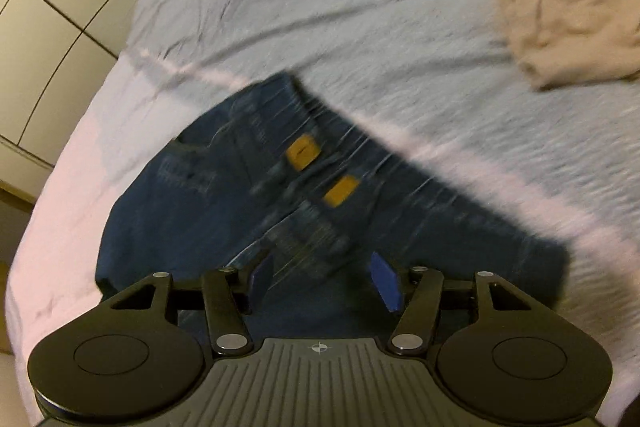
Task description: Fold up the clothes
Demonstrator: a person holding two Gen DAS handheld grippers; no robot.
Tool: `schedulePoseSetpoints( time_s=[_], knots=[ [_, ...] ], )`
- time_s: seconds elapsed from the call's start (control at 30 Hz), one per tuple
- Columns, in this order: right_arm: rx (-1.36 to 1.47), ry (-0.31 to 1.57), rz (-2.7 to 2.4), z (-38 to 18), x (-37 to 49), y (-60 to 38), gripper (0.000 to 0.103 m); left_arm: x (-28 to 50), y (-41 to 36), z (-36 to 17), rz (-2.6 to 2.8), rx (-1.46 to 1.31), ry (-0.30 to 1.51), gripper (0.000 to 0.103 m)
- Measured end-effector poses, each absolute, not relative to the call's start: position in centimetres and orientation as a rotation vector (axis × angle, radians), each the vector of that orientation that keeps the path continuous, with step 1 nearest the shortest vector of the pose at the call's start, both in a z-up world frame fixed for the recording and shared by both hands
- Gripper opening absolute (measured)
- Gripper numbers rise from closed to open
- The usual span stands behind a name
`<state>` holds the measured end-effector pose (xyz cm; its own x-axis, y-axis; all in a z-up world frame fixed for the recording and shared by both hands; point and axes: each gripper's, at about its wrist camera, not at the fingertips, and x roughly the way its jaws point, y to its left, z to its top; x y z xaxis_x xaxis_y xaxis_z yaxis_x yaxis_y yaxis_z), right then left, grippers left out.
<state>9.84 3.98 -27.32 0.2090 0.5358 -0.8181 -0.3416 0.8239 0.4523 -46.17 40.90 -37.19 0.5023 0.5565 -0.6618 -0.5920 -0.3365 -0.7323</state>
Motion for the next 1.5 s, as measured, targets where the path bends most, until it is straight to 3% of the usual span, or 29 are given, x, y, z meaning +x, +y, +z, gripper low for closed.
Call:
schedulePoseSetpoints(
  time_s=[0.07,0.13,0.2,0.3,0.47,0.53,0.67,0.77,0.97,1.23,1.5],
  knots=[
    [0.184,1.231,0.602,-28.0,9.4,4.5,0.058,-45.9,41.6,-38.4,1.188,-1.542,0.000,0.031],
    [0.183,1.245,0.577,-28.6,9.1,4.8,0.058,-45.7,42.3,-39.1,1.195,-1.542,-0.016,0.006],
    [0.181,1.242,0.556,-28.9,9.1,5.2,0.058,-45.4,43.8,-38.0,1.164,-1.479,0.002,0.001],
    [0.173,1.235,0.525,-28.9,9.3,5.9,0.058,-44.9,47.1,-33.7,1.077,-1.296,0.001,0.000],
    [0.185,1.222,0.502,-28.1,9.3,7.4,0.058,-47.8,53.2,-22.2,1.035,-0.892,-0.133,0.000],
    [0.181,1.215,0.520,-27.7,8.8,8.1,0.058,-49.1,55.7,-19.7,1.013,-0.769,-0.096,0.003],
    [0.160,1.224,0.550,-27.9,7.4,9.5,0.058,-49.7,60.1,-23.2,1.126,-0.762,0.169,0.024],
    [0.139,1.253,0.565,-28.3,6.1,10.2,0.058,-51.4,60.8,-29.4,1.333,-0.840,0.318,0.019],
    [-0.009,1.203,0.582,-27.4,5.1,9.2,0.058,-56.2,55.6,-33.6,1.437,-0.992,0.296,0.019],
    [-0.163,1.130,0.529,-27.7,5.3,5.4,0.058,-56.9,43.3,-29.8,1.269,-0.958,0.340,0.019],
    [-0.279,1.170,0.601,-30.0,5.4,0.9,0.058,-56.8,28.0,-29.9,1.254,-0.985,0.490,0.019]
  ],
)
